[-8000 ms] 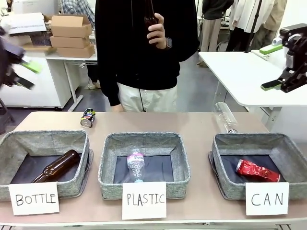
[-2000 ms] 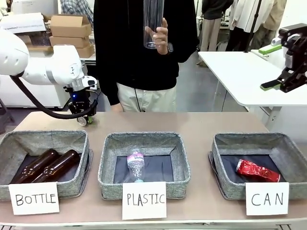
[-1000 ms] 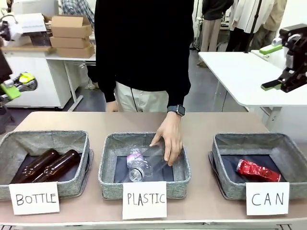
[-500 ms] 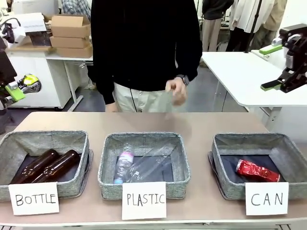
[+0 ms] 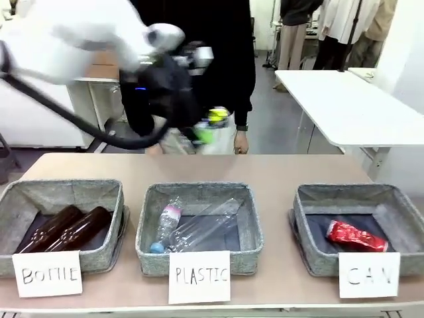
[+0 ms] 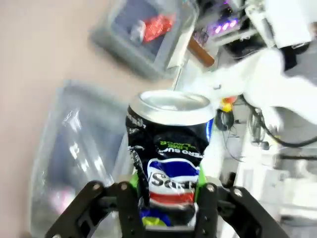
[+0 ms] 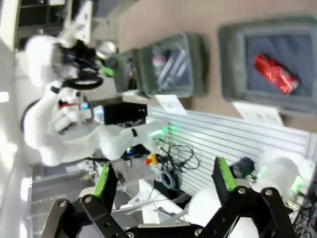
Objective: Sort the can waste into the basket.
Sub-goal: Pick up the can waste from the table and place it in the right Fabric basket.
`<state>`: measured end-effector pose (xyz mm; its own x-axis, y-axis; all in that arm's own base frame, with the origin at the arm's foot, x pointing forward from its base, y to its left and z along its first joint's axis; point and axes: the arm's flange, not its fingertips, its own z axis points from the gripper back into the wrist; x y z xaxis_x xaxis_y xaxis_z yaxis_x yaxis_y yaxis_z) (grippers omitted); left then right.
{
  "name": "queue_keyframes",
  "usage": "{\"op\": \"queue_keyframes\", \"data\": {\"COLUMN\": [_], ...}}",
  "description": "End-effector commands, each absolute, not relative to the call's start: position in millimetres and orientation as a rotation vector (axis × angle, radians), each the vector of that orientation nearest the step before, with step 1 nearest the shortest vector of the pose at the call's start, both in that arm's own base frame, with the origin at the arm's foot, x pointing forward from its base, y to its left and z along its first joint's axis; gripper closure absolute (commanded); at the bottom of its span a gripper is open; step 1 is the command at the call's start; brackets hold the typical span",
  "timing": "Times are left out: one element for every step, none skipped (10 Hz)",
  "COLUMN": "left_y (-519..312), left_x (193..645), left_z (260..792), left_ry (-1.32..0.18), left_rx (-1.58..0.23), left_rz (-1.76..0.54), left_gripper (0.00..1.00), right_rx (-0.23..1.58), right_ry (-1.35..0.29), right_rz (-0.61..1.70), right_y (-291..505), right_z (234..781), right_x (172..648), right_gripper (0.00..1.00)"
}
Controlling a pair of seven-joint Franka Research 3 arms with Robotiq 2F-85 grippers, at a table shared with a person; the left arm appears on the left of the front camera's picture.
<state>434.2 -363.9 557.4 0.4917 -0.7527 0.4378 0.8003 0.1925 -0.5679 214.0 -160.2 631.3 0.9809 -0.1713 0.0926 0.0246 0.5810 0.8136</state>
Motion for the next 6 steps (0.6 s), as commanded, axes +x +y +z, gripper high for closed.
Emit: {"op": "queue_keyframes", "data": {"left_y": [-428.3,-468.5,-498.3,-526.6,-551.4,-569.8], "left_x": [436.6,418.6,396.5,372.6,348.2,339.1], "left_z": [554.6,547.0,531.3,510.4,485.9,471.3], "left_ry": [-0.096,-0.076,-0.034,-0.013,-0.008,-0.049], "left_rx": [-0.93,-0.979,-1.043,-1.025,-0.992,-0.951], "left_rz": [-1.251,-1.286,-1.312,-1.38,-1.45,-1.472], "left_gripper": [0.61,0.61,0.61,0.61,0.61,0.61], "right_rx": [0.964,0.973,0.951,0.951,1.02,0.971], "right_ry": [-0.099,-0.035,0.046,0.046,0.009,0.038], "right_rz": [-0.156,-0.164,-0.178,-0.208,-0.228,-0.215], "right_y": [-178.5,-179.8,-182.7,-187.1,-186.7,-184.0], "right_z": [564.4,536.5,516.7,510.2,508.2,506.6], "right_x": [180.8,164.8,158.6,154.8,149.0,154.7], "right_gripper": [0.0,0.0,0.0,0.0,0.0,0.0]}}
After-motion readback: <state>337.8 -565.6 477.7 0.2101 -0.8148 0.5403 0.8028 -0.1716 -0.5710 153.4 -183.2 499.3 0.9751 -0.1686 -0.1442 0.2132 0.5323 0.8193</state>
